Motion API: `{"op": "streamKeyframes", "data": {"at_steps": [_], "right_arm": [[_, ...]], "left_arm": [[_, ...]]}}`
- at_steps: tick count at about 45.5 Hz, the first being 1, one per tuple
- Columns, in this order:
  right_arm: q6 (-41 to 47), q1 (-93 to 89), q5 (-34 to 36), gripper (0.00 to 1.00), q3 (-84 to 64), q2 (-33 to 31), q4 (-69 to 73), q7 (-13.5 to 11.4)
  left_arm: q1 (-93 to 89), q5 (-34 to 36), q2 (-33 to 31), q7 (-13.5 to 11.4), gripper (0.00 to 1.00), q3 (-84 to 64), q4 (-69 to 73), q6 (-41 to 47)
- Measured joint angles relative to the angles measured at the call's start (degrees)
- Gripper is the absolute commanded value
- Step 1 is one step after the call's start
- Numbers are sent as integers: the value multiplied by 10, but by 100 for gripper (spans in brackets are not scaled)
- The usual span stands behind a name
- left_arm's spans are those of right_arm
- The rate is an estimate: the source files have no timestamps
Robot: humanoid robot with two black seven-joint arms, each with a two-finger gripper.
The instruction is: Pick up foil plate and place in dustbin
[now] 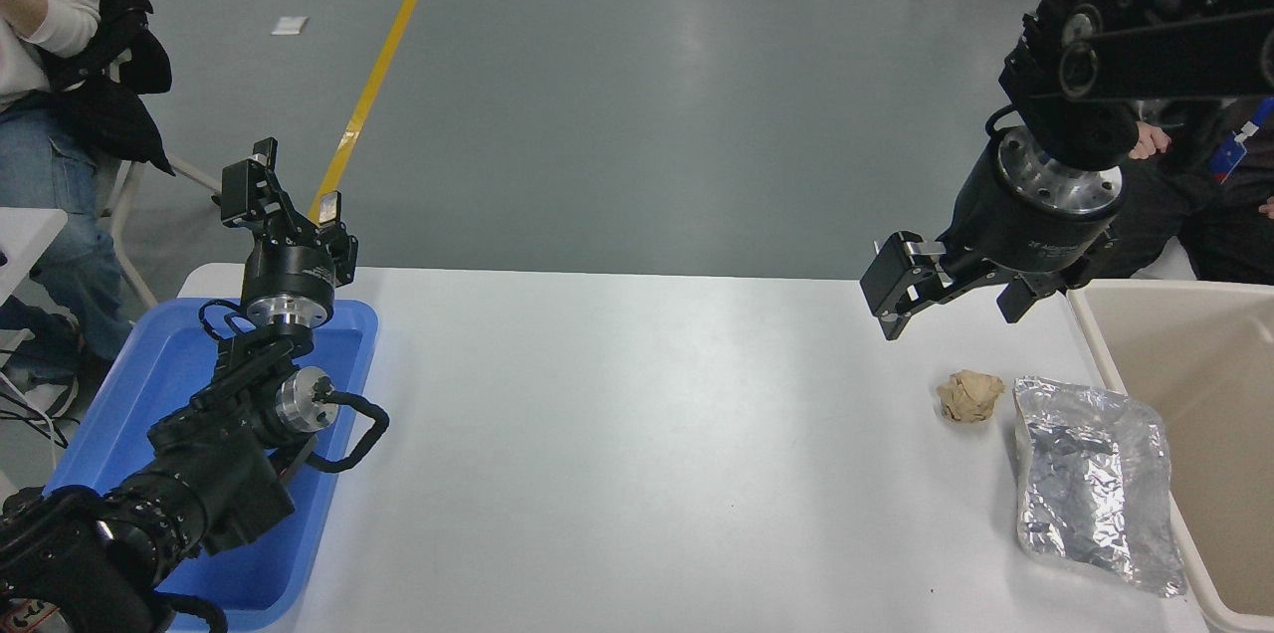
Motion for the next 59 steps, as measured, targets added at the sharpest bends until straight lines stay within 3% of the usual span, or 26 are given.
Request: {"op": "streamKeyframes", "data": {"at_steps": [19, 27, 48, 59], "right_arm": [[-16, -20, -2, 100, -4, -12, -2, 0], [-40, -51, -37, 100, -4, -42, -4, 1], [-112, -255, -316, 100, 39, -280, -73, 0], [-178, -447, -416, 100, 147, -353, -157, -2]], "left_arm": [[0, 0, 0, 1, 100, -6, 0, 0], [0, 0, 0, 1, 100, -6, 0, 0], [0, 0, -1, 0, 100, -6, 0, 0], [0, 0, -1, 0, 100, -6, 0, 0]]}}
